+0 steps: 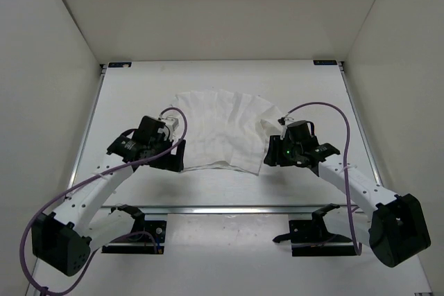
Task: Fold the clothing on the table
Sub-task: Flatten the skirt out
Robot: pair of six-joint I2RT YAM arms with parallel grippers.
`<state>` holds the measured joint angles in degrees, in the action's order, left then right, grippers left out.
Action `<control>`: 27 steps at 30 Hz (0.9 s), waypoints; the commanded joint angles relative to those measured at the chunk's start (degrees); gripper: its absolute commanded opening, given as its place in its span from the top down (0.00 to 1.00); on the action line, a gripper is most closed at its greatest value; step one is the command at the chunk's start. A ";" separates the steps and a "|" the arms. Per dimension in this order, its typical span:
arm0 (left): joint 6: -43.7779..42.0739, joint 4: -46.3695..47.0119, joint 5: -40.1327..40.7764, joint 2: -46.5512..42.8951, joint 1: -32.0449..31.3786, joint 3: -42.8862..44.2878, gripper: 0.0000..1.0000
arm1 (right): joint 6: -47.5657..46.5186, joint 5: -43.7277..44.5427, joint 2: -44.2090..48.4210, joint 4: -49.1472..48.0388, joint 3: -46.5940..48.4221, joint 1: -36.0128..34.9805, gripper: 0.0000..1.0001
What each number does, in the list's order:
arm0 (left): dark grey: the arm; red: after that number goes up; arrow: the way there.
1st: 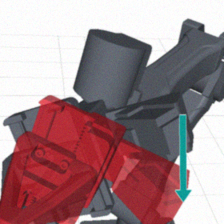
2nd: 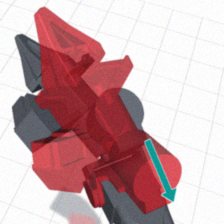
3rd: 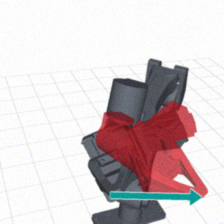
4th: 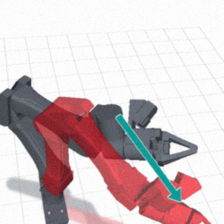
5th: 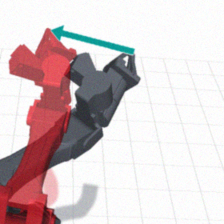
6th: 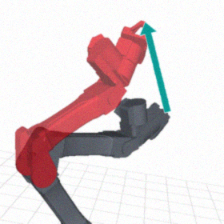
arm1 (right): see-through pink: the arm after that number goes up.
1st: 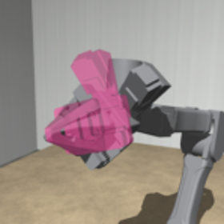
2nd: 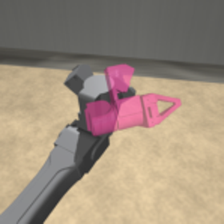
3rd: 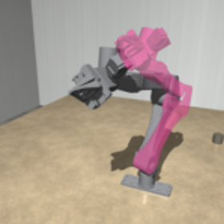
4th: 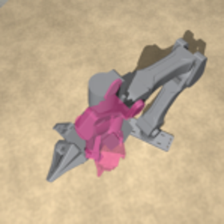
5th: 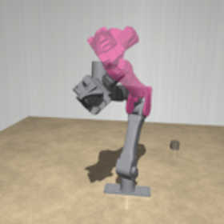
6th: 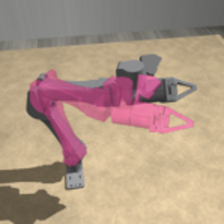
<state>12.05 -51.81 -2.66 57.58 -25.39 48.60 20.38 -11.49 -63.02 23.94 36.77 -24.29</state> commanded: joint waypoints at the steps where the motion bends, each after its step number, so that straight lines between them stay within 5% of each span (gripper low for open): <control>1: -1.33 1.18 -4.62 2.44 -0.19 -0.26 0.01 | 1.85 -1.08 1.59 -5.47 -2.31 -0.49 0.58; 4: -0.29 8.18 -16.47 2.97 7.16 -4.54 0.20 | 2.82 -2.49 1.15 -9.34 -4.77 0.03 0.58; 6: 7.06 14.53 -21.33 4.20 8.60 -8.85 0.56 | 3.26 -3.37 0.01 -10.76 -5.31 -0.05 0.58; 7: 8.58 17.24 -18.73 4.90 7.90 -10.79 0.55 | 3.17 -3.45 -0.86 -11.02 -5.22 -0.31 0.57; 9: 14.90 20.07 -11.61 6.66 3.70 -13.34 0.30 | 3.26 -3.19 -2.36 -10.59 -4.96 -0.58 0.57; 16: 23.98 35.45 -12.73 5.09 7.02 -24.16 0.29 | 3.96 -3.20 -4.39 -13.83 -6.45 -1.10 0.55; 27: 28.46 44.24 -5.26 10.44 5.62 -25.39 0.29 | 6.24 -2.66 -6.67 -19.54 -9.96 -0.84 0.52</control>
<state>39.13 -11.33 -11.11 65.91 -18.94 23.64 25.54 -14.24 -68.66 8.97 28.03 -25.06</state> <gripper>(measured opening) 0.715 0.480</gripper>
